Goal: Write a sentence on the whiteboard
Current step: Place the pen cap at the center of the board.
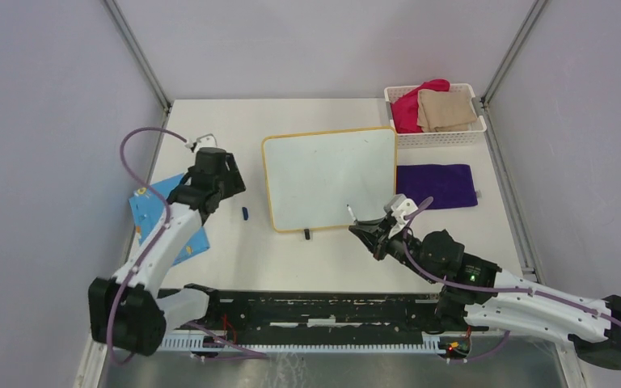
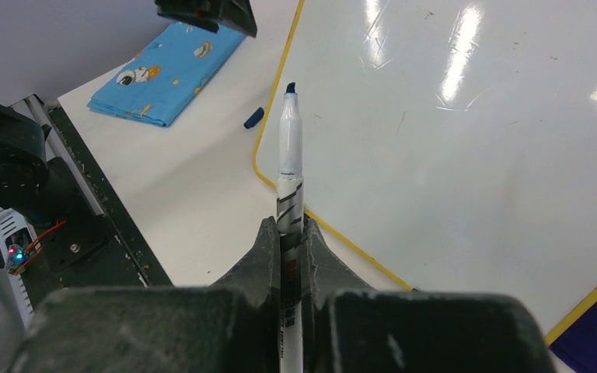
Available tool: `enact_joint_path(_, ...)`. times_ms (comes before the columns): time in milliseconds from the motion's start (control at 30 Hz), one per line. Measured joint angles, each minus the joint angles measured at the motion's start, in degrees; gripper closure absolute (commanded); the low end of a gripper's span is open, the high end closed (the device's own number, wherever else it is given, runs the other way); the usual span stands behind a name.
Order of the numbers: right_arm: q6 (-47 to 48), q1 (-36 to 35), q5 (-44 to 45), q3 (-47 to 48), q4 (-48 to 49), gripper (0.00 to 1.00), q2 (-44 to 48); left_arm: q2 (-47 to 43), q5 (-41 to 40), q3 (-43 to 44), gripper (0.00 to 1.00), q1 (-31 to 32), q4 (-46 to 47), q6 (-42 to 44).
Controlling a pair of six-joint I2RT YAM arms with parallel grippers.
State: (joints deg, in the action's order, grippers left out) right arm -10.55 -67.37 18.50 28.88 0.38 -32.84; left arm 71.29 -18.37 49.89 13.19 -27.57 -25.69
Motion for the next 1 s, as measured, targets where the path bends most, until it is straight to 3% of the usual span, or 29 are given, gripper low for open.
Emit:
enact_joint_path(67, 0.4, 0.0, 0.0, 0.6, -0.3, 1.0, -0.4, -7.5, 0.7, 0.0, 0.24, 0.0, 0.6, 0.0)
enact_joint_path(167, 1.3, 0.0, 0.0, 1.2, -0.5, 1.0, -1.0, -18.7, 8.4, -0.4, 0.01, -0.1, 4.3, 0.9)
enact_joint_path(367, 2.6, 0.0, -2.2, 1.3, 0.4, 1.0, -2.6, -34.1, 32.6, -7.5, 0.0, -0.1, 20.7, 0.0)
enact_joint_path(567, 3.2, 0.0, -10.3, 1.3, 4.8, 1.0, -4.8, -32.2, 50.7, -11.6, 0.0, 3.4, 35.0, -5.2)
enact_joint_path(667, 3.3, 0.0, -14.6, 1.4, 5.8, 1.0, -6.6, -30.2, 56.5, -11.6, 0.0, 9.5, 36.7, -4.9)
enact_joint_path(800, 3.3, 0.0, -19.3, 2.6, 6.3, 1.0, -9.4, -29.0, 61.7, -11.6, 0.0, 15.6, 36.7, -3.7)
enact_joint_path(1000, 3.2, 0.0, -23.0, 4.2, 7.6, 1.0, -12.2, -28.6, 65.8, -12.5, 0.04, 17.6, 36.7, -2.2)
